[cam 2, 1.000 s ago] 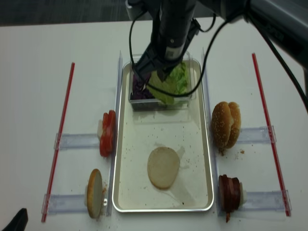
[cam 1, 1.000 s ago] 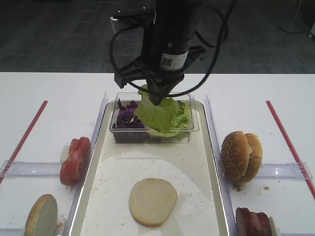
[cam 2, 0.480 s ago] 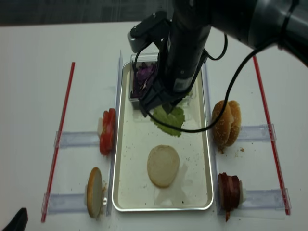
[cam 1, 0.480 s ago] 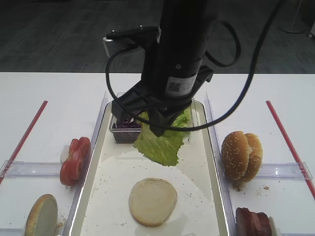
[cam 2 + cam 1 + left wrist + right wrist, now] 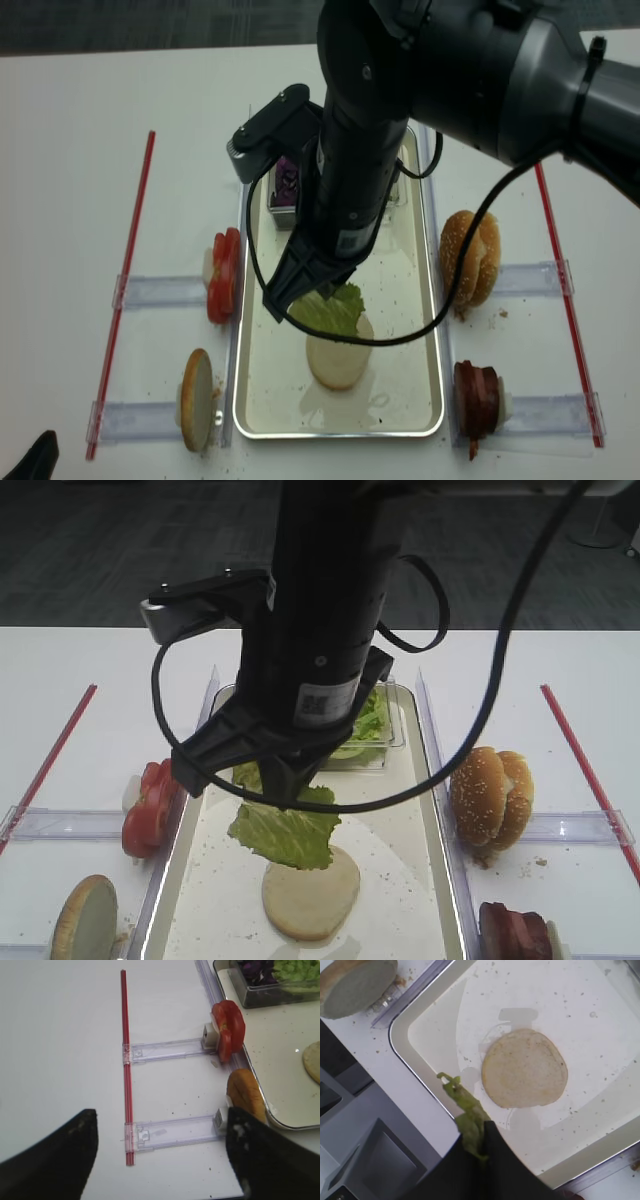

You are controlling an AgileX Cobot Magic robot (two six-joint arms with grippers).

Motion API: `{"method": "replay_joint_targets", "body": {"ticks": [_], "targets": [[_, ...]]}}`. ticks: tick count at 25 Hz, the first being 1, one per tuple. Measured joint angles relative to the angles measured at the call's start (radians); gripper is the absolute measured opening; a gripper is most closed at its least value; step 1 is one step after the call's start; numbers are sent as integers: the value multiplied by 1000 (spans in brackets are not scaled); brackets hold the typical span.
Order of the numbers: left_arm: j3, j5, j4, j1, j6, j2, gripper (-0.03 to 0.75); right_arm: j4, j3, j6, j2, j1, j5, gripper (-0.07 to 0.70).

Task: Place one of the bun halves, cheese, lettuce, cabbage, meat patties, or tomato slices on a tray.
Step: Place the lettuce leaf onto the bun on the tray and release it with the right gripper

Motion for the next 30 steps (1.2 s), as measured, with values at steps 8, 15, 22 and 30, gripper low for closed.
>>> {"method": "replay_joint_targets", "body": {"ticks": [8,15,22,30], "targets": [[0,0,0,0,0,0,492,-2,0,0,0,6,-4,42],[0,0,0,0,0,0,492,-24,0,-15,21,6,-4,42],[0,0,0,0,0,0,492,-46,0,-23,79,6,-6,42],[0,0,0,0,0,0,491,-51,0,-48,127,6,-10,42]]}}
